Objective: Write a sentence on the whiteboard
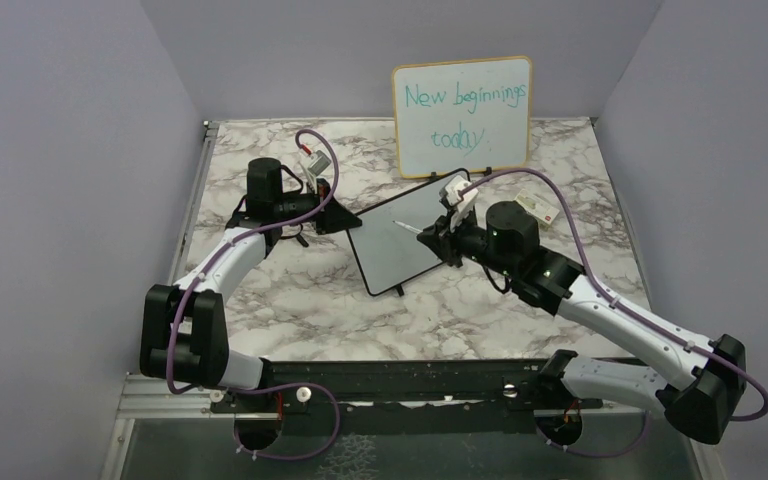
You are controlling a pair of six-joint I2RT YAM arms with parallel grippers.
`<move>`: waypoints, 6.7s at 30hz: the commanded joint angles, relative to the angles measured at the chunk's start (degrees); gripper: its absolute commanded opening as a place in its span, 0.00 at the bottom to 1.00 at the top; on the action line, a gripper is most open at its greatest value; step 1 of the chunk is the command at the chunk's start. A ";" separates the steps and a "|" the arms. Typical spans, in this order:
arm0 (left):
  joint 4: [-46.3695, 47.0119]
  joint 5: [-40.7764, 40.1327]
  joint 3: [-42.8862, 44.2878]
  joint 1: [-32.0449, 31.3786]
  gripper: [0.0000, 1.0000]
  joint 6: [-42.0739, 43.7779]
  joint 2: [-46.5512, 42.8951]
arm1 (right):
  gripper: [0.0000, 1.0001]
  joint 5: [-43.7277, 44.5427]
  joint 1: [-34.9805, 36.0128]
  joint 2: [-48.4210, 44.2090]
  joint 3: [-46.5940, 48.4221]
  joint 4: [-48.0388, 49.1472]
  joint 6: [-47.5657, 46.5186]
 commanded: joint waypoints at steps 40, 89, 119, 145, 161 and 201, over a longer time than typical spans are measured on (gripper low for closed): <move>-13.95 -12.38 -0.12 -1.51 0.00 5.85 -3.70 | 0.01 34.71 22.88 17.09 13.44 -5.94 -4.91; -14.61 -11.88 0.21 -2.30 0.00 6.76 -3.21 | 0.01 35.02 22.88 22.85 13.64 0.10 -6.47; -15.27 -12.22 0.30 -2.61 0.00 7.42 -3.14 | 0.00 31.32 22.88 23.96 14.26 0.82 -7.17; -15.50 -12.27 0.41 -2.74 0.00 7.65 -2.72 | 0.00 32.80 22.88 23.70 13.29 -4.40 -6.83; -15.71 -12.40 0.46 -2.79 0.00 7.77 -2.52 | 0.00 36.95 22.88 22.98 12.38 -5.46 -6.32; -16.16 -12.31 0.52 -3.09 0.00 8.00 -2.43 | 0.01 29.66 22.88 23.00 13.16 -3.80 -4.28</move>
